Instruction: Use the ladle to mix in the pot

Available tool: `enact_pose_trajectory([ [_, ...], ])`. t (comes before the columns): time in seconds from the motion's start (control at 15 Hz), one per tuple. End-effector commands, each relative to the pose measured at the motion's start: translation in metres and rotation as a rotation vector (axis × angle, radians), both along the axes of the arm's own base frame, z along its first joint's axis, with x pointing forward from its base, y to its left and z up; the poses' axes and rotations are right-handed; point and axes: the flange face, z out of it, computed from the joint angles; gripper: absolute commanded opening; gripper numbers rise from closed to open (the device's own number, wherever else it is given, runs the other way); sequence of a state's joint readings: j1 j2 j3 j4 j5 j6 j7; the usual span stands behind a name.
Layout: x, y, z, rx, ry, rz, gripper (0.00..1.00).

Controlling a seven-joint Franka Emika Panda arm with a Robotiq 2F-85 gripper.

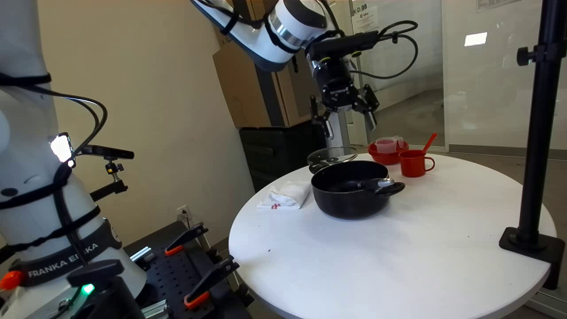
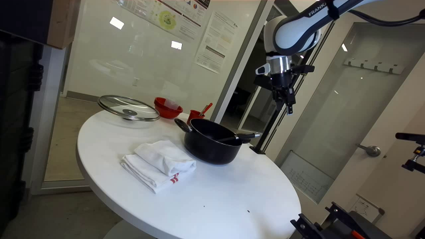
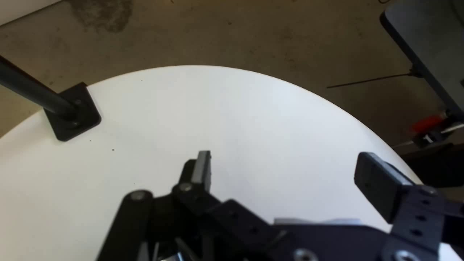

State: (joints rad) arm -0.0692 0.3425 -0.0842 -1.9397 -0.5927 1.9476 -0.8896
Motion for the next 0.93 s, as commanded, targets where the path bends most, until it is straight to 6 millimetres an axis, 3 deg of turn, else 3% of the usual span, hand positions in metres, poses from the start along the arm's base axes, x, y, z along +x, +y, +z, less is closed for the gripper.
enact_pose_trajectory([
  [0.0,0.023,-0.018,-0.011,-0.075,0.019,0.055,1.0],
  [0.47,0.05,-0.019,-0.041,-0.177,0.022,0.254,1.0],
  [0.87,0.049,-0.019,-0.061,-0.087,0.01,0.287,1.0],
])
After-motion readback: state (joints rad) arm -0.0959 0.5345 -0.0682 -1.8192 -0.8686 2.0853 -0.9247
